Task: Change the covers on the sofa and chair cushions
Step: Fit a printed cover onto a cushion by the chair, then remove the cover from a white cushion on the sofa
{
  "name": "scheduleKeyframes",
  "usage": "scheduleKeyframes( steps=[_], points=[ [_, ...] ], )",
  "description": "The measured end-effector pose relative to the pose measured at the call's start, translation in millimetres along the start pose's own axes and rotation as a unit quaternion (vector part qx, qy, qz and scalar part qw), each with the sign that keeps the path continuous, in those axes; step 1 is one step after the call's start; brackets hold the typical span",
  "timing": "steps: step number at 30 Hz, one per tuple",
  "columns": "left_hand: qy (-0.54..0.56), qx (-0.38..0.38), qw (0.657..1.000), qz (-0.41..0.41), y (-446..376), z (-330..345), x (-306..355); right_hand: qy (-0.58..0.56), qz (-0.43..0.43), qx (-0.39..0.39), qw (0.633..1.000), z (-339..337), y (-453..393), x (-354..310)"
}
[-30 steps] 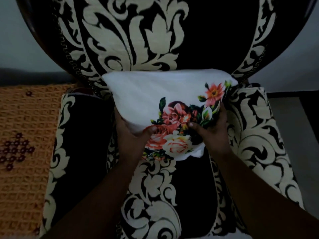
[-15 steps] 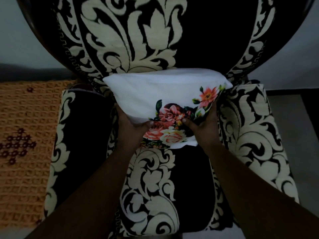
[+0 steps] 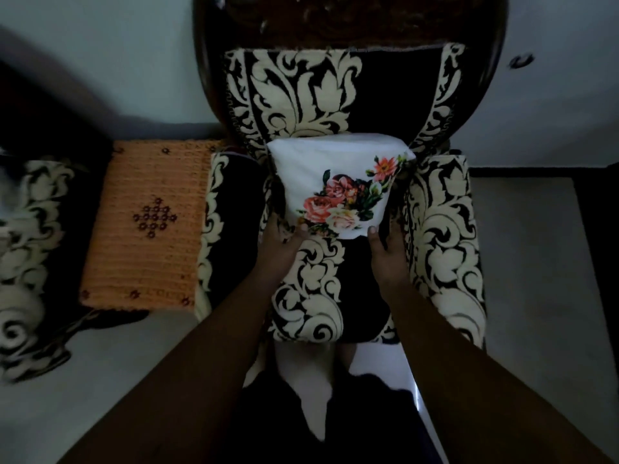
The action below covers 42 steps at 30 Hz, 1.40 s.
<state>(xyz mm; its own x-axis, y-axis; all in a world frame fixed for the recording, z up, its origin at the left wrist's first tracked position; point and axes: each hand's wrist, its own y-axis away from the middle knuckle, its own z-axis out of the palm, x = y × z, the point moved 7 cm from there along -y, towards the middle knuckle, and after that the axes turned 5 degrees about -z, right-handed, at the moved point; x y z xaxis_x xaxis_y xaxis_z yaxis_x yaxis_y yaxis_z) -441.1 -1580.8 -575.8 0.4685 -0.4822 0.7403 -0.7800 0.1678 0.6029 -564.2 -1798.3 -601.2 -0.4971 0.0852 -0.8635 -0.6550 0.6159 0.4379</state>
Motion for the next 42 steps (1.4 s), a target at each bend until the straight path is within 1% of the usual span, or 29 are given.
scheduleKeyframes(
  steps=[2,3,6,9,11,14,16,19,22,26,28,32,34,37,39,42],
  points=[
    [0.015,0.007,1.0,0.024,47.1,-15.0,16.3,-0.002,-0.011,0.002,1.0,-9.3,32.8,-24.3],
    [0.019,0.011,1.0,0.02,66.5,-23.2,18.7,0.002,-0.009,-0.001,1.0,-12.4,48.6,-34.2],
    [0.009,0.022,1.0,-0.018,116.5,-46.6,19.9,0.016,-0.003,-0.046,0.999,-11.1,89.9,-60.4],
    [0.016,0.027,0.999,-0.013,157.0,-77.3,19.5,0.007,-0.051,-0.092,0.994,3.3,117.6,-90.2],
    [0.035,0.039,0.999,-0.006,180.1,-98.1,23.9,0.003,-0.067,-0.12,0.99,19.1,129.7,-105.3],
    [0.09,0.085,0.992,0.028,215.2,-141.2,22.4,0.017,-0.123,-0.151,0.981,51.6,159.2,-138.2],
    [0.118,0.101,0.987,0.03,232.9,-168.5,15.7,0.032,-0.144,-0.173,0.974,76.7,177.7,-152.4],
    [0.138,0.148,0.979,0.036,272.9,-223.5,-4.0,0.045,-0.188,-0.235,0.953,127.5,225.9,-172.1],
    [0.164,0.182,0.968,0.051,319.4,-282.2,-31.8,0.049,-0.208,-0.281,0.936,182.6,283.2,-188.2],
    [0.198,0.259,0.942,0.077,396.3,-369.8,-82.4,0.047,-0.26,-0.339,0.903,264.0,386.8,-211.2],
    [0.203,0.299,0.928,0.088,430.1,-404.6,-97.7,0.028,-0.262,-0.371,0.891,296.1,432.4,-219.5],
    [0.203,0.388,0.895,0.084,513.7,-483.6,-148.0,0.024,-0.277,-0.457,0.845,370.1,538.6,-221.3],
    [0.222,0.424,0.874,0.087,554.7,-513.8,-169.0,0.037,-0.298,-0.487,0.82,400.7,590.0,-222.3],
    [0.23,0.475,0.843,0.102,603.2,-550.2,-195.3,0.063,-0.343,-0.51,0.786,441.8,654.7,-225.3],
    [0.221,0.513,0.826,0.075,627.6,-574.7,-220.1,0.08,-0.349,-0.534,0.766,474.4,691.9,-219.9],
    [0.238,0.548,0.802,0.03,654.1,-608.1,-258.3,0.092,-0.359,-0.559,0.742,516.9,742.7,-215.3]
  ],
)
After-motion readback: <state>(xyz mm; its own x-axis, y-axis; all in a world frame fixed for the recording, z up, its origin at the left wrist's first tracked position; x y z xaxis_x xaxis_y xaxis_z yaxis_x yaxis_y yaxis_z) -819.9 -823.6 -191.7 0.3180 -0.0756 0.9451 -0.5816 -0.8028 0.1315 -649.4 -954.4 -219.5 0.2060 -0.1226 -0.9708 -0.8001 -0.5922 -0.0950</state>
